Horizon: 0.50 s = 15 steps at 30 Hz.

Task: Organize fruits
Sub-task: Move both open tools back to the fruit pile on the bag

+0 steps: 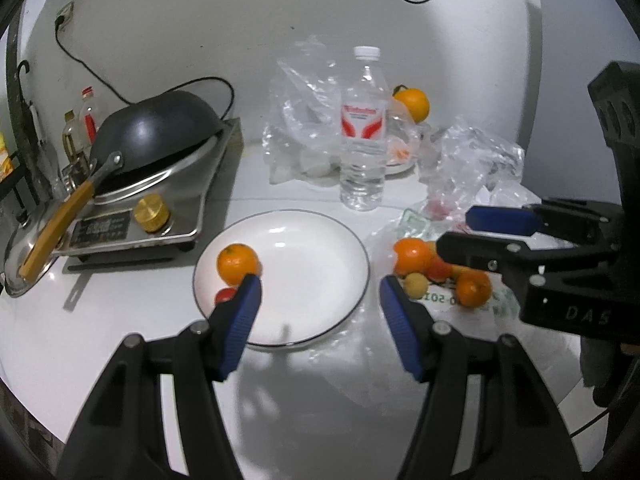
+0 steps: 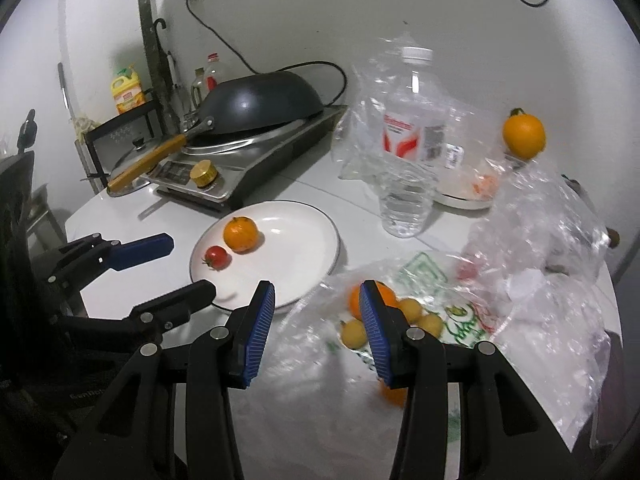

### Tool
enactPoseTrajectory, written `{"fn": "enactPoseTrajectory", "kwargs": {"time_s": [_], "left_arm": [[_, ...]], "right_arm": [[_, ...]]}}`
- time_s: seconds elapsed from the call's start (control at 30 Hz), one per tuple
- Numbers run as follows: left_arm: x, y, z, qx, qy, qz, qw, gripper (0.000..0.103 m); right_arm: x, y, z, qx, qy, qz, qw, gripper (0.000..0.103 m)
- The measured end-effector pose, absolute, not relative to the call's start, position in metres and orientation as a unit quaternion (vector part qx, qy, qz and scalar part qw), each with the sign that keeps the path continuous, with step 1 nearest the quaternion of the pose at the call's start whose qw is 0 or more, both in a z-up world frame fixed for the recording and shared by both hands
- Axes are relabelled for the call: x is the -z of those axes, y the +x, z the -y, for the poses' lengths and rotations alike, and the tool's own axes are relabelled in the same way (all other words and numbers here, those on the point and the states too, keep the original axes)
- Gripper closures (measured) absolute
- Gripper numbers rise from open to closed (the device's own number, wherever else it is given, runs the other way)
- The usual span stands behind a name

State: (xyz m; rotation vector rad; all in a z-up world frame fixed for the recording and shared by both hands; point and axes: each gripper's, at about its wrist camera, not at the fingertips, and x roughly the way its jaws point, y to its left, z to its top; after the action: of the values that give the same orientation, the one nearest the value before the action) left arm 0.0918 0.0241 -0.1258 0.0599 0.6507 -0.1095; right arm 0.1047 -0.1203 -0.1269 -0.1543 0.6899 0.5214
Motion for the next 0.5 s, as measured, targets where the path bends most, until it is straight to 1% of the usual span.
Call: {"fn": "enactPoseTrajectory", "kwargs": {"time_s": [0.5], "left_arm": [[0.131, 0.096, 0.033, 0.067, 0.088, -0.312, 0.944, 0.04]], "right_arm": [[0.14, 0.099, 0.185, -0.228, -0.046, -0.342, 0.911, 0.056]]}}
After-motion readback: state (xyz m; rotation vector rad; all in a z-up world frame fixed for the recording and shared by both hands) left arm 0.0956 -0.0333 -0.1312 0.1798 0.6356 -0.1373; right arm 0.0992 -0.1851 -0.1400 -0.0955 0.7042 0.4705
